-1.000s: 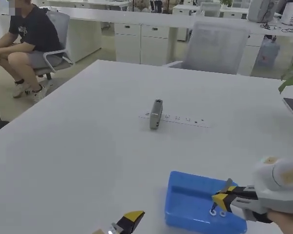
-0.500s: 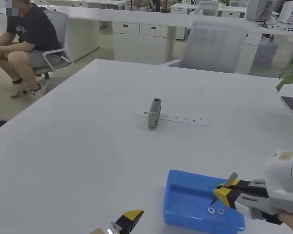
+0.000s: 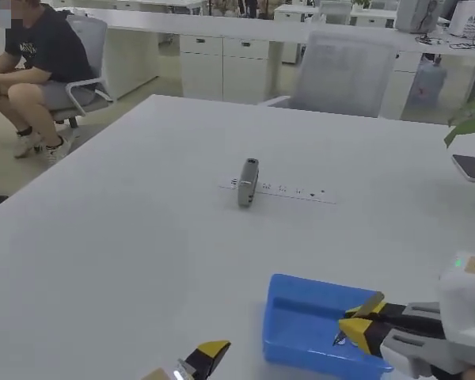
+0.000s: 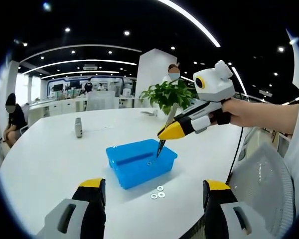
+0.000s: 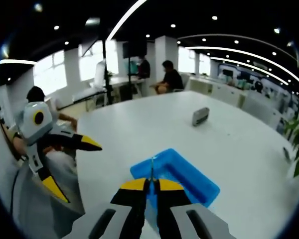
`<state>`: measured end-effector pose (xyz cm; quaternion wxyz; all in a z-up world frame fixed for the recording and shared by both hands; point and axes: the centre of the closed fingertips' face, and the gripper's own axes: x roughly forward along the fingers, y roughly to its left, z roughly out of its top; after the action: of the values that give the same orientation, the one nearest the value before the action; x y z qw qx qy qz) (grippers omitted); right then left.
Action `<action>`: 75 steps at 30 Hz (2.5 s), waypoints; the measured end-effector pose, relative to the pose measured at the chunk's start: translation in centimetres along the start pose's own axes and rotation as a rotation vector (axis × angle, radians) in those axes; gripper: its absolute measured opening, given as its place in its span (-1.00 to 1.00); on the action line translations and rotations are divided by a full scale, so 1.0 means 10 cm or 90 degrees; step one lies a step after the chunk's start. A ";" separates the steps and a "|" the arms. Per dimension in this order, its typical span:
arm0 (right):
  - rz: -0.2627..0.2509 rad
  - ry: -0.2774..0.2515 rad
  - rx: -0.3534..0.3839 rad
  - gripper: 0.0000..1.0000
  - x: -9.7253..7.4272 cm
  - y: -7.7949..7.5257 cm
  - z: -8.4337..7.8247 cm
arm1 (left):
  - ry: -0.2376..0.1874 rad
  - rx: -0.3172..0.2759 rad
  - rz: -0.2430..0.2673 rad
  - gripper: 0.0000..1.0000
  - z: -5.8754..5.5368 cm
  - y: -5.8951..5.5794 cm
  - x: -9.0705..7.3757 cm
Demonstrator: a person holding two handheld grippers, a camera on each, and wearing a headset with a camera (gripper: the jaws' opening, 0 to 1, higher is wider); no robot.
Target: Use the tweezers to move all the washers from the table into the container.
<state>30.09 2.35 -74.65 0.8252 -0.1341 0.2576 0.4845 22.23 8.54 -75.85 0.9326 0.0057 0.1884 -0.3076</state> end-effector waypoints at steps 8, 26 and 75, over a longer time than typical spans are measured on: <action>0.028 0.016 0.014 -0.93 0.09 0.17 -0.16 | 0.005 0.004 0.000 0.62 -0.01 0.00 0.00; 0.040 0.067 0.062 -0.93 0.23 0.19 -0.57 | 0.010 0.008 -0.001 0.61 -0.02 0.00 0.00; 0.072 0.091 -0.001 -0.93 0.37 0.33 -0.67 | 0.029 0.019 -0.003 0.57 -0.08 -0.01 0.00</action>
<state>26.65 3.51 -82.17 0.7762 -0.1539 0.3226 0.5194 21.91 8.53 -76.58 0.9272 0.0264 0.2052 -0.3122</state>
